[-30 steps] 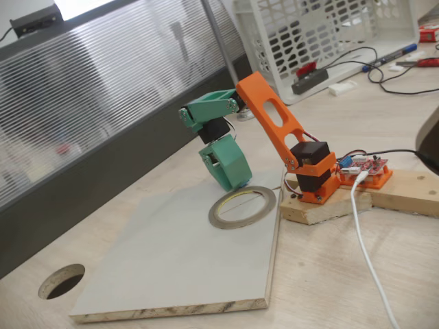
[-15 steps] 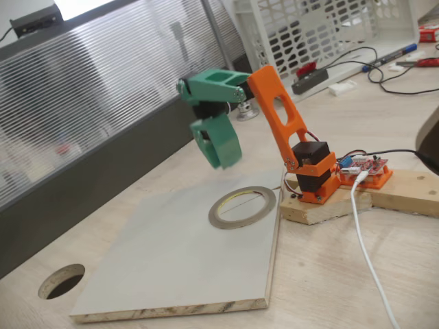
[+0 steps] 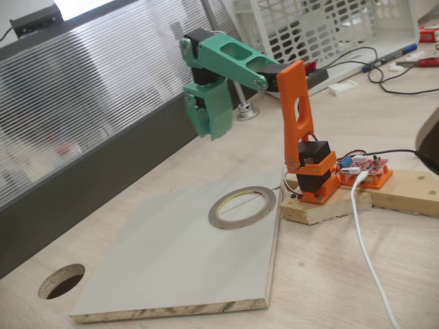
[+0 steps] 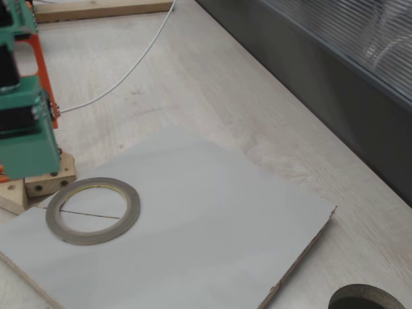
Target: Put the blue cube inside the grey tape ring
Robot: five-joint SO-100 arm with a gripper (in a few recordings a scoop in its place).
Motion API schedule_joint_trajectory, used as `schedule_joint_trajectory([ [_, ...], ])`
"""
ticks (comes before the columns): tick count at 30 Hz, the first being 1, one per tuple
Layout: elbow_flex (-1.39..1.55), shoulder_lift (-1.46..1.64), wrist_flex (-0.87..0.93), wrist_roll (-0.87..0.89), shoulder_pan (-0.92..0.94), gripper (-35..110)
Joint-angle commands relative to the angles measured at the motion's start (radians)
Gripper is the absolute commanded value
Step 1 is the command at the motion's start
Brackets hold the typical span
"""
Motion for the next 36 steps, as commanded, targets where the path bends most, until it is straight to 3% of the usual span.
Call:
schedule_joint_trajectory([
  [1, 0.071, 0.091, 0.002, 0.018, -0.190, 7],
  [5, 0.236, 0.183, 0.002, 0.018, -0.296, 7],
  [11, 0.612, 0.310, -0.035, 0.018, -0.308, 7],
  [21, 1.126, 0.466, -0.506, 0.011, -0.308, 7],
  [26, 1.204, 0.471, -0.606, 0.011, -0.308, 7],
  [36, 1.192, 0.471, -0.617, 0.011, -0.308, 7],
])
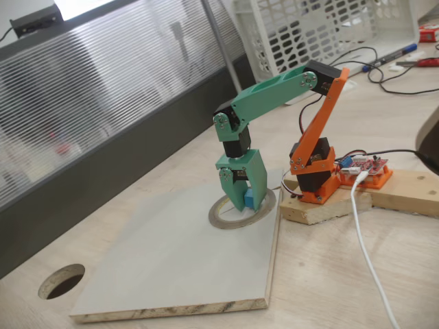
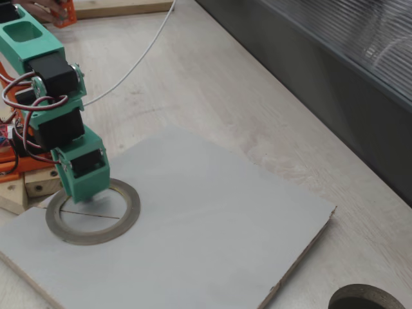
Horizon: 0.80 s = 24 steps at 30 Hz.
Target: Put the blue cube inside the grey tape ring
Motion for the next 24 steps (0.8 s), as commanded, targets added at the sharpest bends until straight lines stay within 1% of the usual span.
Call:
schedule_joint_trajectory([
  [1, -0.002, 0.029, -0.006, 0.011, 0.002, 7],
  [4, -0.002, 0.029, -0.017, 0.011, 0.002, 7],
  [10, 0.011, 0.020, -0.133, 0.011, 0.005, 7],
  [24, 0.011, 0.023, -0.133, 0.012, 0.011, 7],
])
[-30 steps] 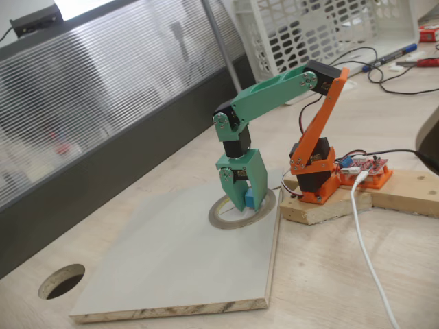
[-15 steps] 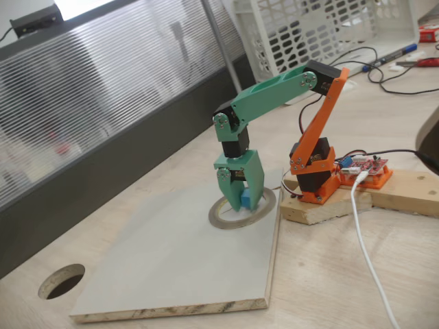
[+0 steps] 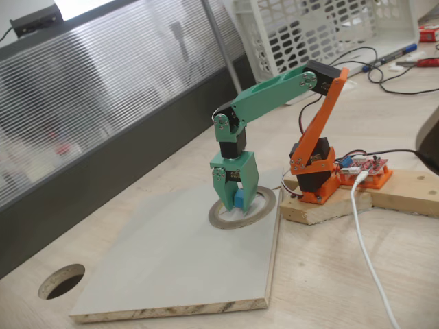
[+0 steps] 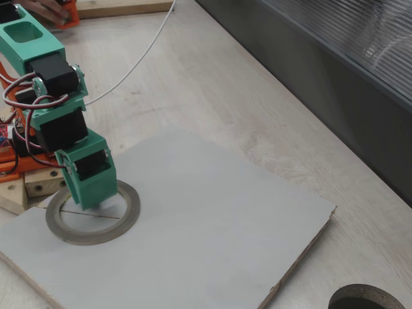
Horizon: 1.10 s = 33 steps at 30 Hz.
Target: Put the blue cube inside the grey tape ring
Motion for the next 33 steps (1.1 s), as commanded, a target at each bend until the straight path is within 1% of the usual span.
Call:
schedule_joint_trajectory([
  [1, 0.005, 0.026, -0.003, 0.012, 0.011, 7],
  [21, -0.008, 0.017, 0.009, 0.009, 0.006, 9],
  [24, -0.006, 0.015, 0.011, 0.009, 0.006, 15],
  [27, -0.003, 0.014, 0.017, 0.008, 0.006, 25],
  [33, -0.009, 0.014, 0.158, 0.008, 0.006, 46],
])
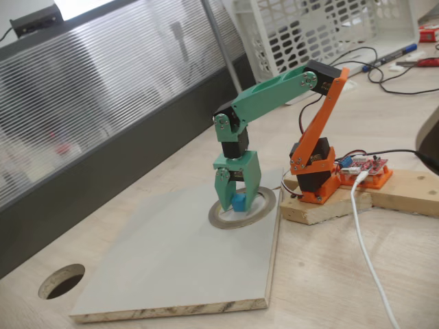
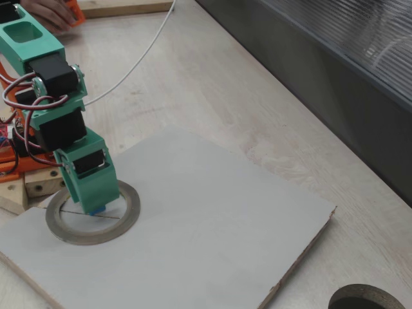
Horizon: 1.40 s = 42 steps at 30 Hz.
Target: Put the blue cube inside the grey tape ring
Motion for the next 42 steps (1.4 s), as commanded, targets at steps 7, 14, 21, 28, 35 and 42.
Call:
schedule_joint_trajectory([
  [7, -0.012, 0.012, 0.077, 0.012, 0.005, 64],
  [14, -0.012, 0.025, 0.078, 0.012, 0.005, 74],
  [21, -0.032, 0.028, 0.078, 0.014, 0.005, 74],
  [28, -0.318, 0.020, 0.193, 0.017, 0.017, 74],
  [35, -0.657, 0.012, 0.586, 0.015, 0.014, 74],
  [42, -0.715, 0.011, 0.676, 0.023, 0.017, 74],
])
